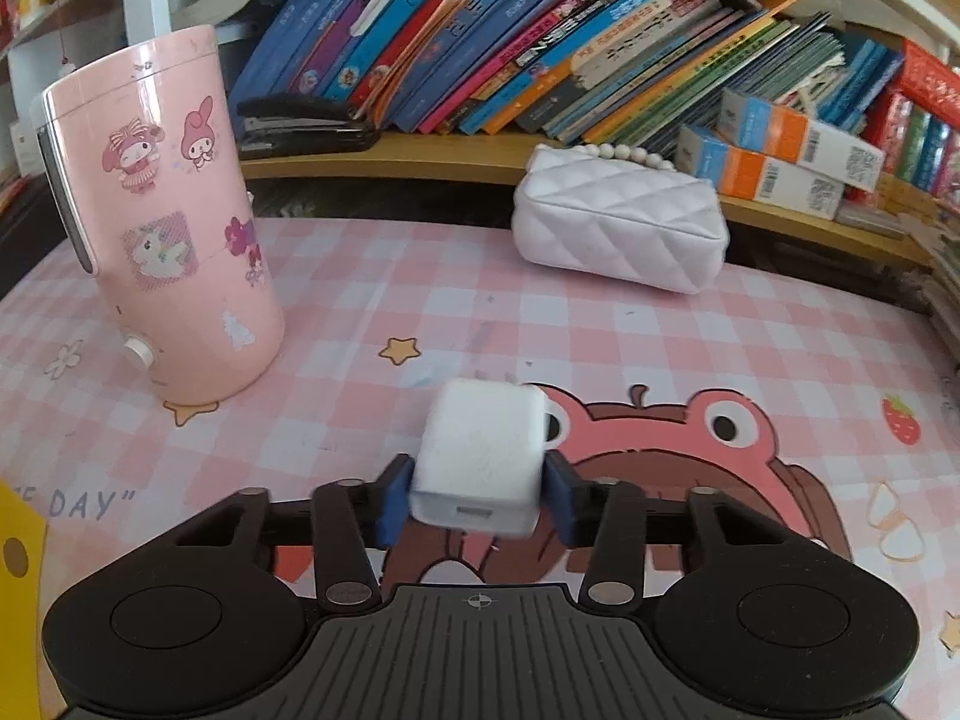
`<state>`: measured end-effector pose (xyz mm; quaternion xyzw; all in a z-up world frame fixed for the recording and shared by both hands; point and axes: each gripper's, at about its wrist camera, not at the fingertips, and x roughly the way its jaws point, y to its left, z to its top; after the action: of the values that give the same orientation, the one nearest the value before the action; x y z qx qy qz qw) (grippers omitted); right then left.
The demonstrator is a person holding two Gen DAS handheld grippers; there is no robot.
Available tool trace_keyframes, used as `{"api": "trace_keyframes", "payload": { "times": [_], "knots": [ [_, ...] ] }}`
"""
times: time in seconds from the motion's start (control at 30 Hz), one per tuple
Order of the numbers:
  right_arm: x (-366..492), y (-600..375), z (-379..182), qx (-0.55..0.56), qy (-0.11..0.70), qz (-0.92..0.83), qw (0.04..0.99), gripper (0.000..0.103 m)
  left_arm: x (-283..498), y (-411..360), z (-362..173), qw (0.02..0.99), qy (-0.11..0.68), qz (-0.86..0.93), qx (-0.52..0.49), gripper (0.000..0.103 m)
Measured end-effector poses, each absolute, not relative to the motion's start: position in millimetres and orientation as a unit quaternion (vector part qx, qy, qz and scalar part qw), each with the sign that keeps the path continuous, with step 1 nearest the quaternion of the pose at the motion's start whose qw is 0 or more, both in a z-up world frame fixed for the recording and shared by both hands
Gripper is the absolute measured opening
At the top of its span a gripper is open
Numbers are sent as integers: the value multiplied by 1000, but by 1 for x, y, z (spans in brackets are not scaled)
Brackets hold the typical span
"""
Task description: Organize objects
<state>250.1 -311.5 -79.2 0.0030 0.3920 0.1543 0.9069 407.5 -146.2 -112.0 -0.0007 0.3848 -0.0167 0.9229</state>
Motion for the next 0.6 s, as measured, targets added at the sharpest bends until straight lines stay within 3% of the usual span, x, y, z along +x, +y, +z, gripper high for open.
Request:
{"api": "trace_keyframes", "payload": {
  "times": [0.47, 0.6],
  "knots": [
    [246, -305, -80, 16, 393, 158, 906, 31, 350, -152, -109, 920, 387, -59, 29, 41],
    [245, -305, -80, 13, 394, 160, 905, 31, 352, -154, -112, 921, 385, -46, 38, 48]
  ]
}}
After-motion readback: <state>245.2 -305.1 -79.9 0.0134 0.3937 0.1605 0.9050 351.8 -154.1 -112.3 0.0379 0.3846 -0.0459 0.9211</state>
